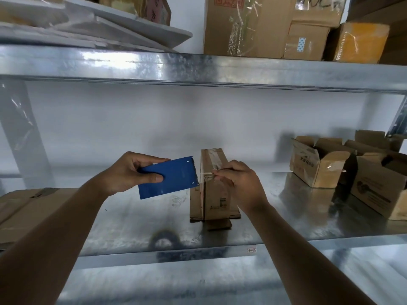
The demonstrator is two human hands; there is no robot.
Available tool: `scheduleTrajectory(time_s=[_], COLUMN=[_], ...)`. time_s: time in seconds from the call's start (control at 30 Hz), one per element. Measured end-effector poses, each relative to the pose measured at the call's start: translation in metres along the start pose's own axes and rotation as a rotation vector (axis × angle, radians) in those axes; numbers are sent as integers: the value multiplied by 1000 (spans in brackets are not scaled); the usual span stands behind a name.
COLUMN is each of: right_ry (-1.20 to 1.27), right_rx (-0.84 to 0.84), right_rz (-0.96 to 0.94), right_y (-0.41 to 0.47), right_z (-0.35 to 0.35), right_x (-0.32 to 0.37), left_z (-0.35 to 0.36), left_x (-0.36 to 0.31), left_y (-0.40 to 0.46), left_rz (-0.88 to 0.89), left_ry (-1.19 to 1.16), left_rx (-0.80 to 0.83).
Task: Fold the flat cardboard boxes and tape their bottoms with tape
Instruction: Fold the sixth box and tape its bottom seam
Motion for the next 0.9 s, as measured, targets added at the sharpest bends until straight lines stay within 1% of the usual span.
scheduleTrajectory(time_s=[0.13, 0.3, 0.47, 0.57, 0.73, 0.9], right_ry=[28, -81, -174, -236, -253, -275], right_rx=[2, 16, 5, 20, 47, 63], right_rz=[37, 72, 190, 173, 210, 225], right_y=[1, 3, 12, 15, 15, 17], right_z=[1, 2, 5, 12, 22, 24], right_x=[-3, 4, 22, 27, 25, 28], left_z=[-8, -5, 6, 10, 10, 12], left_x=[-5, -9, -10, 0, 8, 8], left_y=[-1, 1, 2, -2, -5, -3], left_rz=[-8, -26, -13, -13, 3, 19], left_ry=[66, 114, 159, 142, 118, 132], left_rx=[-10, -13, -48, -62, -105, -107])
Point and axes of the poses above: each hand's wrist, its own y-axis towards the middle knuckle, its own z-axis out of the palm, x = y × z, the point moved 2 cm from there along y, towards the middle knuckle, and after that the axes turned 15 degrees about -z, right-handed, at the moved point
